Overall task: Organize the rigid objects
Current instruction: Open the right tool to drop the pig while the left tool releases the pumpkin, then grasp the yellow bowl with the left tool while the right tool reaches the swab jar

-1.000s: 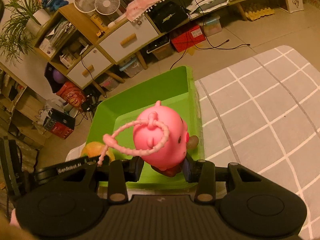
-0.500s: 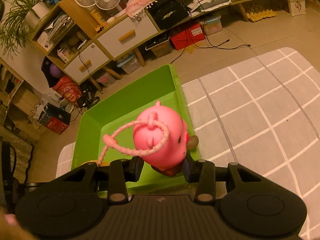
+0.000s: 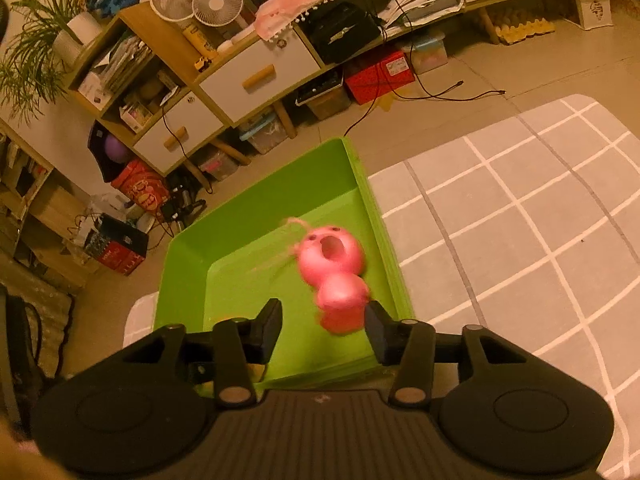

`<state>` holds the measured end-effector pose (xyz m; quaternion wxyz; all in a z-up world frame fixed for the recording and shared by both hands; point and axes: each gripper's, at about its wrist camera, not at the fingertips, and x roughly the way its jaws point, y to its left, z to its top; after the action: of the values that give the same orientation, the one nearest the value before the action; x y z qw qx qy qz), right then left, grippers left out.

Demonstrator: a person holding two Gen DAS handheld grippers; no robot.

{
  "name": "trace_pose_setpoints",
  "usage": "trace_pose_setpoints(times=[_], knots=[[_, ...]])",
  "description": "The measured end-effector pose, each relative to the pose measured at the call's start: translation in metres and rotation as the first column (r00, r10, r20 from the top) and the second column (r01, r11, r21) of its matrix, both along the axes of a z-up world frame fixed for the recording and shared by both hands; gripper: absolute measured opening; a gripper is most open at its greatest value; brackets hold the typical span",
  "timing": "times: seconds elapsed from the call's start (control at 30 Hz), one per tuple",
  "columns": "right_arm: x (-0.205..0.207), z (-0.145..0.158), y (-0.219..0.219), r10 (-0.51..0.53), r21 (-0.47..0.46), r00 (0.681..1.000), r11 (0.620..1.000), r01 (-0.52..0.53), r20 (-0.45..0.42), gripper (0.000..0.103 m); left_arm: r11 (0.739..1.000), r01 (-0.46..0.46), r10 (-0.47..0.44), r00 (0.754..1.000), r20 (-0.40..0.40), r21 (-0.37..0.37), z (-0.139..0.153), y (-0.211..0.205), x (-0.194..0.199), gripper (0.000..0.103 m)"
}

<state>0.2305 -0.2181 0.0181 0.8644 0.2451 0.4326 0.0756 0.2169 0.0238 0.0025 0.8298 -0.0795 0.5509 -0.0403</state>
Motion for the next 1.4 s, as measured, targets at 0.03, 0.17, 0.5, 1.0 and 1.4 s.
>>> trace_pose_setpoints(times=[0.03,0.17,0.5,1.0,1.4], knots=[[-0.001,0.001,-0.001,-0.007,0.004,1.0,1.0,0.007,-0.001,0.038,1.0,0.002,-0.002,1.0,0.009,0.007,0.001,-0.003,0.003,0.09],[-0.006,0.007,-0.008,-0.032,0.029,0.999,0.999,0.032,-0.003,0.044,1.0,0.002,-0.004,0.998,0.06,0.025,0.01,-0.006,-0.002,0.096],[-0.036,0.03,-0.009,-0.051,0.011,0.999,0.999,0.051,0.004,0.054,0.999,0.017,-0.021,0.993,0.119,0.035,0.025,-0.015,-0.018,0.1],[-0.098,0.053,0.012,-0.004,-0.081,1.0,0.997,0.005,0.015,0.067,0.996,0.044,-0.059,0.977,0.204,0.073,0.043,-0.01,-0.074,0.101],[-0.126,0.052,0.021,0.011,-0.146,1.0,0.989,-0.007,0.026,0.075,0.992,0.084,-0.106,0.964,0.245,0.1,0.032,-0.004,-0.109,0.101]])
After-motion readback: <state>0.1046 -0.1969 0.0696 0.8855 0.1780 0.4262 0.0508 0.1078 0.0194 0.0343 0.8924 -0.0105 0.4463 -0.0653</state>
